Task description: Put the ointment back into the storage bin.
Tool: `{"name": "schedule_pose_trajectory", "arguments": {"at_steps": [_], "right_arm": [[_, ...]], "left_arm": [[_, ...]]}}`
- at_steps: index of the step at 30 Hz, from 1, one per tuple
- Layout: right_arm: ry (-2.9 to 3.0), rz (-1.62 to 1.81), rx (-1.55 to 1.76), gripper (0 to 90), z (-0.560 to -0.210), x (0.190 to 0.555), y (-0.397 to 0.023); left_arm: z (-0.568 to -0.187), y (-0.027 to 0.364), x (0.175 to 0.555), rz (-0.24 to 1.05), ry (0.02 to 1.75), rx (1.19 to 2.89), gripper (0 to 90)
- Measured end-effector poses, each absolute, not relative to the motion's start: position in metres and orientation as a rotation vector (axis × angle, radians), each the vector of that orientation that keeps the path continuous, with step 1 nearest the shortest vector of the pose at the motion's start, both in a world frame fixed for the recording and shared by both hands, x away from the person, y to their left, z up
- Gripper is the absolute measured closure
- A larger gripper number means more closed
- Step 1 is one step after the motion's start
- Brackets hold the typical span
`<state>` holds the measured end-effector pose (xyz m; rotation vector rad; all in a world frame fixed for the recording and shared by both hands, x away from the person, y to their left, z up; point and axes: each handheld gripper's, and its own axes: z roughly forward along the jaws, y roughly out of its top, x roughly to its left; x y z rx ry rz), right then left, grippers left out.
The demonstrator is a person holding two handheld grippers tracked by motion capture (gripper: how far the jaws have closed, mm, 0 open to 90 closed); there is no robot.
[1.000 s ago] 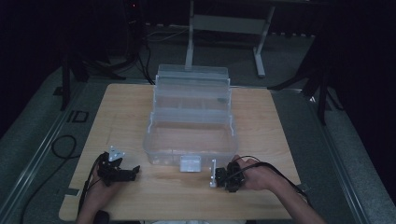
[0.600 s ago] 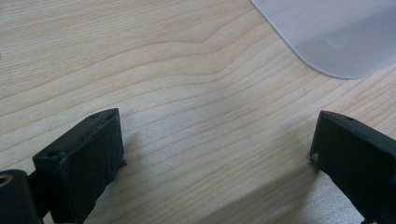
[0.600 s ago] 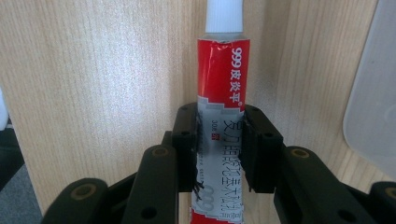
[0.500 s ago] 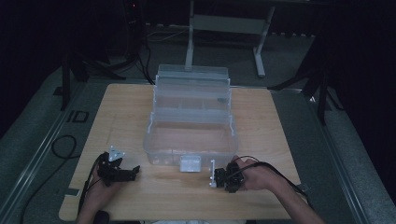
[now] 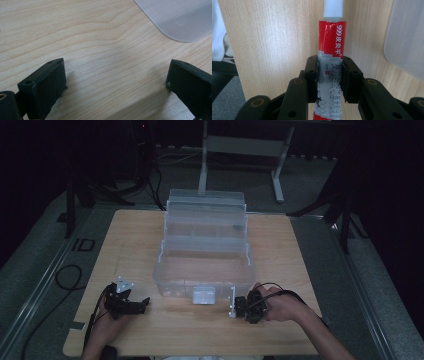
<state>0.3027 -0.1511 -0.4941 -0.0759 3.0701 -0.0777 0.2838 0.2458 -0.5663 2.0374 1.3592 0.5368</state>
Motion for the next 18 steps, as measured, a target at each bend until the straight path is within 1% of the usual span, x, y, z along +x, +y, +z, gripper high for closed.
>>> {"name": "schedule_pose_trajectory", "arguments": {"at_steps": [18], "right_arm": [[3.057, -0.060, -0.073, 69.6, -0.474, 0.304, -0.155]], "left_arm": [[-0.566, 0.246, 0.284, 0.537, 1.358, 2.038, 3.1]]}}
